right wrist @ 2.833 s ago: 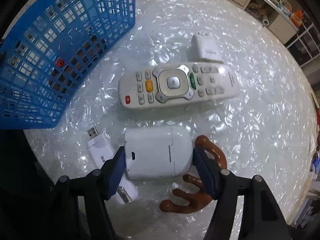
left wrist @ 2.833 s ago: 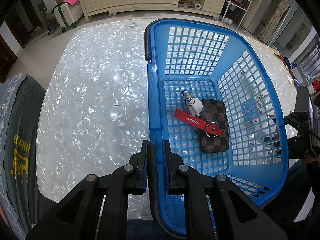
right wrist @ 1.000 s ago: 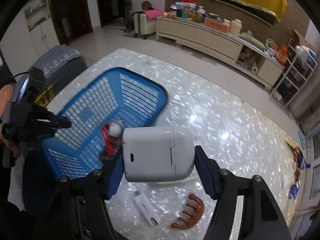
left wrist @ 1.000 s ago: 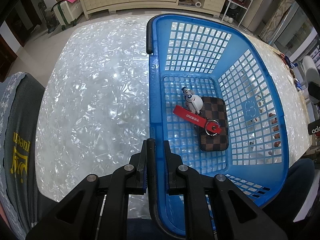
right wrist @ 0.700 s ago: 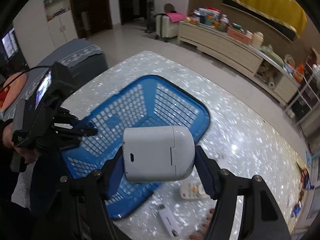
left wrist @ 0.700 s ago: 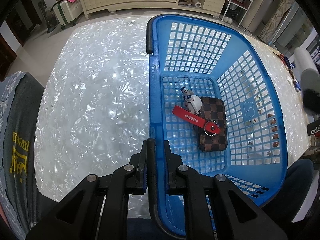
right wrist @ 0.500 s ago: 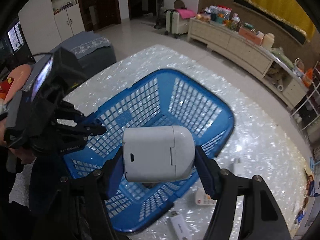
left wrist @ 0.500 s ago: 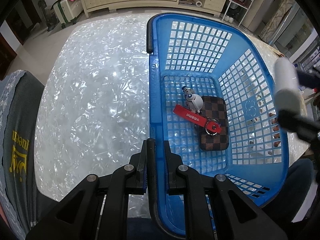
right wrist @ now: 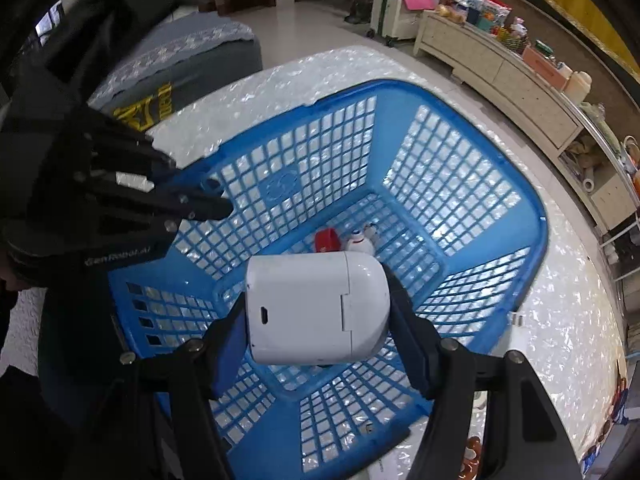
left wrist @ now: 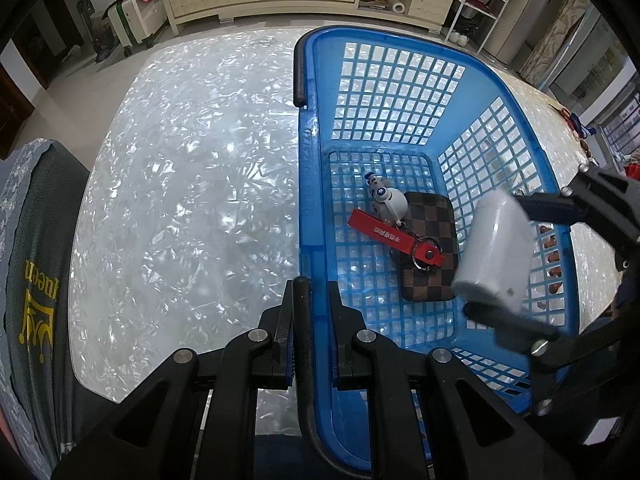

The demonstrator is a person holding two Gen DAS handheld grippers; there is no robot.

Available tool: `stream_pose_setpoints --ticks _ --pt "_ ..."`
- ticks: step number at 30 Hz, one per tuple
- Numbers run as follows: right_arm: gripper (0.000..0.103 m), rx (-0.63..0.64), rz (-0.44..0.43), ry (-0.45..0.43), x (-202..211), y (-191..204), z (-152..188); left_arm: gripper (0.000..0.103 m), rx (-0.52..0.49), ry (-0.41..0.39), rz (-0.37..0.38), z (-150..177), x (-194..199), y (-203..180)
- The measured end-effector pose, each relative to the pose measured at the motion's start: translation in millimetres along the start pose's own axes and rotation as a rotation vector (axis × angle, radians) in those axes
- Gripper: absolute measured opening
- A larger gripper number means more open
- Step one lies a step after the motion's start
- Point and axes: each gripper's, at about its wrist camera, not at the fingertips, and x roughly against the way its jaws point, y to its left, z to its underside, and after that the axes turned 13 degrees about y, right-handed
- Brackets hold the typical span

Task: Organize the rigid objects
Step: 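Lift the earbud case with the right gripper and carry it over the basket, then lower the earbud case into the basket and open the right gripper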

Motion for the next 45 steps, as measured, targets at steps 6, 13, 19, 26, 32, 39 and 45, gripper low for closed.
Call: stream_pose_setpoints --ticks 6,13,19,26,32,39,45 --pt "0.064 0.006 -0.012 0.009 -11 2 -2 0.013 -0.004 -0.001 0.000 0 0 0" --pt "0.065 0.027 0.036 0.020 -20 3 -1 0.013 -0.008 0.000 -0.005 2 1 -1" --pt "0.065 0.043 0.062 0.025 -17 3 1 0.014 -0.014 -0.002 -0.008 2 1 -1" --pt "0.087 0.027 0.048 0.023 -17 -2 -3 0.014 -0.018 0.000 -0.010 1 2 -3" --pt "0.103 0.020 0.068 0.008 -8 -5 0 0.014 -0.016 0.001 -0.013 0 2 -4" --pt "0.103 0.005 0.058 0.000 10 -15 8 0.014 -0.015 0.002 -0.012 1 2 -3" --pt "0.103 -0.074 0.060 -0.010 36 -32 20 0.014 -0.013 0.002 -0.012 1 2 -3"
